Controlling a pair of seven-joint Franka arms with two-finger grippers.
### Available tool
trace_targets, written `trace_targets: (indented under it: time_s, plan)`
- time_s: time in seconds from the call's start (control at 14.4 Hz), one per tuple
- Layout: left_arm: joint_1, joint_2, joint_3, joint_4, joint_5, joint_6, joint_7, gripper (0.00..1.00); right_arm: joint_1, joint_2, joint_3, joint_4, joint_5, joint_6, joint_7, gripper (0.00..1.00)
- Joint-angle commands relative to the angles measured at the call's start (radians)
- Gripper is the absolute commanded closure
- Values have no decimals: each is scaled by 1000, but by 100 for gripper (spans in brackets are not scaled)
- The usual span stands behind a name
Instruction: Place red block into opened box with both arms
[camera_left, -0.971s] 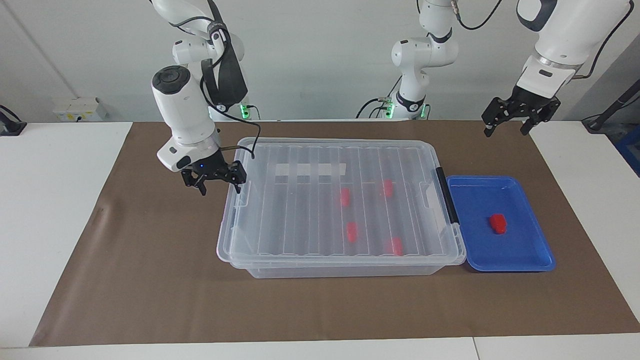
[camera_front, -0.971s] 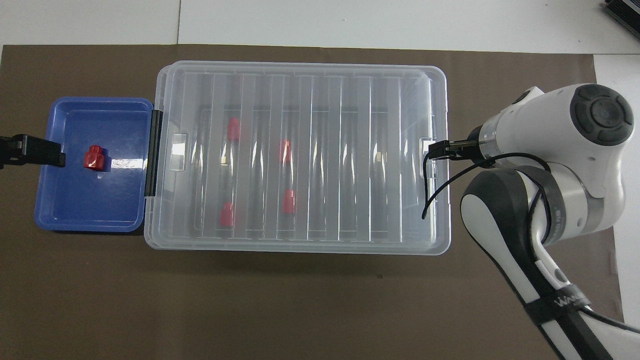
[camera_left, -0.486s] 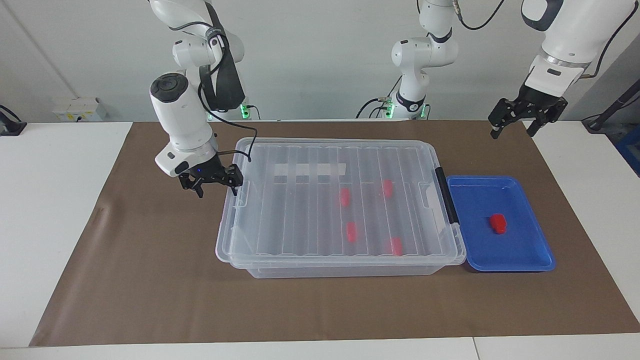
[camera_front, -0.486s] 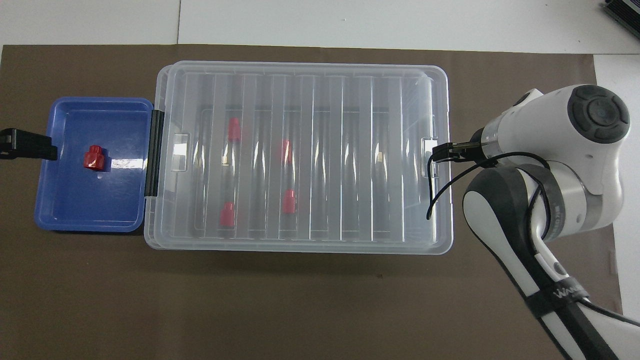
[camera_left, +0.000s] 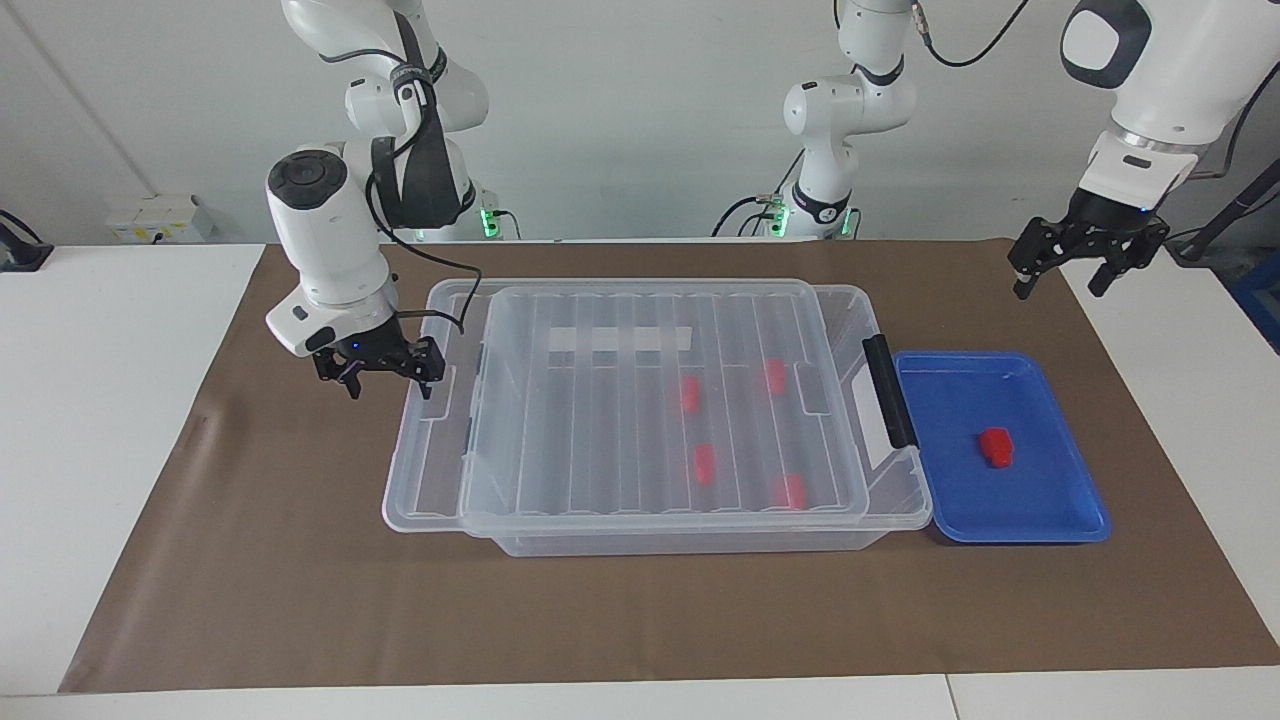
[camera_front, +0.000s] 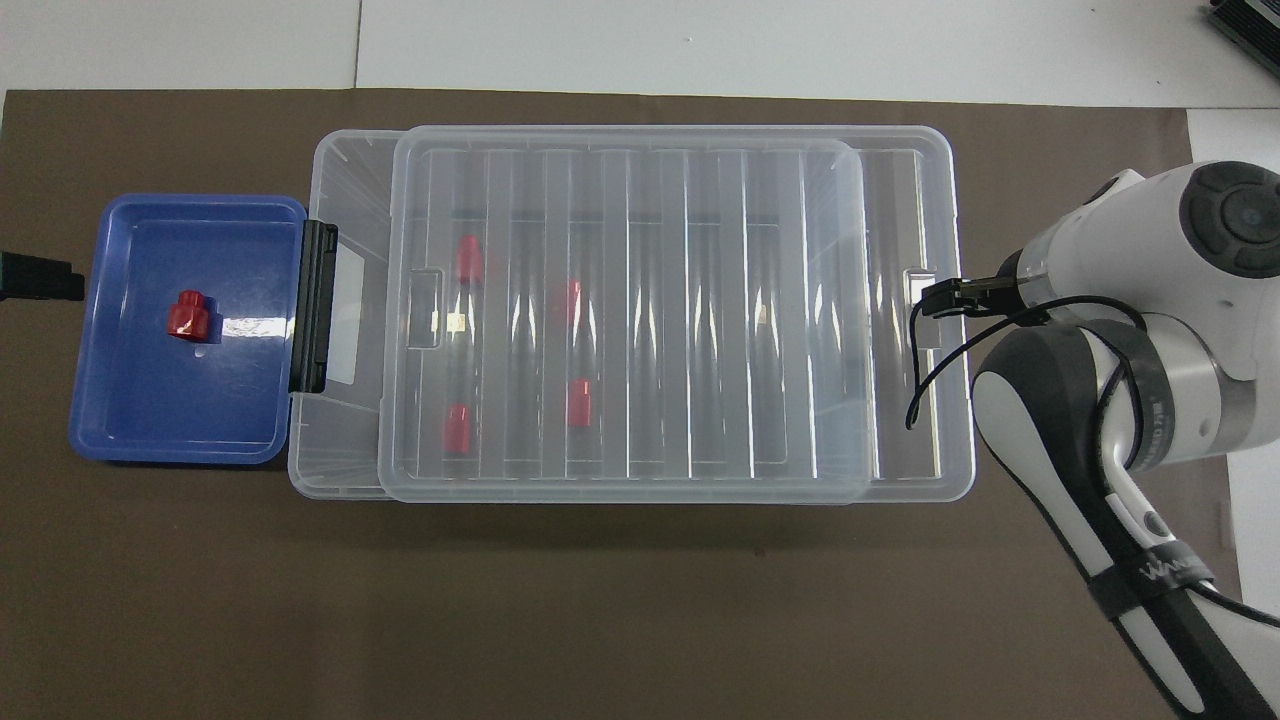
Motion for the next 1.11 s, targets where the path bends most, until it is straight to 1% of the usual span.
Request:
trace_targets:
  time_s: [0.0, 0.14, 0.28, 0.35, 0.69, 0.9, 0.97, 1.04]
  plan:
    - [11, 34, -6, -60, -9, 110, 29, 0, -33, 1, 3, -1, -33, -18, -23, 0]
    - [29, 84, -4, -94, -9, 195, 70, 0, -50, -1, 1, 2, -33, -31, -23, 0]
    - [57, 139, -6, -96, -10, 229, 137, 0, -71, -5, 0, 5, -35, -50, -23, 0]
    - [62, 164, -6, -96, -10, 255, 138, 0, -79, -8, 0, 5, -44, -58, -23, 0]
    - [89, 222, -6, -154, -10, 416, 139, 0, -108, -11, -2, 6, -76, -76, -24, 0]
    - [94, 282, -6, -157, -12, 460, 141, 0, -119, -11, -2, 6, -82, -87, -23, 0]
    - [106, 296, -6, -172, -12, 488, 142, 0, -125, -13, -2, 6, -84, -90, -23, 0]
    - [108, 308, -6, -203, -12, 544, 141, 0, -128, -13, -3, 8, -85, -97, -23, 0]
